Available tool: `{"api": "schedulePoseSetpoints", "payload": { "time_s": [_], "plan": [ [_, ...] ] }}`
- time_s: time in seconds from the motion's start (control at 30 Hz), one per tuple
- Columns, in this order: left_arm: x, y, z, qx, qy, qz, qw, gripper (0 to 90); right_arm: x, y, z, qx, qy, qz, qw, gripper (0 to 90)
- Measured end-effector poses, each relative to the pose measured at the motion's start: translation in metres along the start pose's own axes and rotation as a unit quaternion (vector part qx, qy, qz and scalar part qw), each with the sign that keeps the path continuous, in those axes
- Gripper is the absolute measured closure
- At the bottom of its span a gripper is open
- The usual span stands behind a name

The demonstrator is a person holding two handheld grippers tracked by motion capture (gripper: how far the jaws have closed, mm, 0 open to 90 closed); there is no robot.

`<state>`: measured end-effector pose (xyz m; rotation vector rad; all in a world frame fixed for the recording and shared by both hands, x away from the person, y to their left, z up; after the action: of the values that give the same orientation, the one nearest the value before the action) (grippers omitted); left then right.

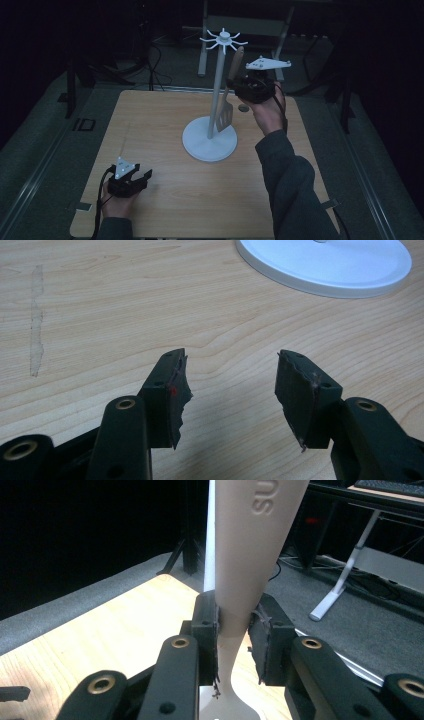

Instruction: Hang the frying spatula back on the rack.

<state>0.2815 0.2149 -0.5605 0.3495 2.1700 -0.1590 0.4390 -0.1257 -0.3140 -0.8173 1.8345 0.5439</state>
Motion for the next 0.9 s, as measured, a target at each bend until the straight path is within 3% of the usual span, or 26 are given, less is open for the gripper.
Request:
{"api": "schedulePoseSetpoints", "payload": {
  "time_s": [0.63,0.9],
  "plan": [
    [0.0,0.001,0.0,0.0,-0.002,-0.001,1.0,46.5,0.002,0.001,0.013,0.005,0.006,0.011,0.9999,74.0],
    [0.0,0.001,0.0,-0.001,-0.003,-0.002,1.0,46.4,0.006,0.001,0.012,0.016,0.003,0.008,0.9998,57.6]
  ]
}}
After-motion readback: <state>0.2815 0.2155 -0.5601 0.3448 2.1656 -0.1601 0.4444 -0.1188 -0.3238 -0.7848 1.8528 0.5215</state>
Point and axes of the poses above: each handheld gripper's, and its own axes: z roughly forward along the jaws, x roughly out of its underside, y roughly to its left, the point moved 3 cm from there along z, roughly forward along the jaws, and after that the axes turned 5 degrees about -x, right-handed, at the moved point
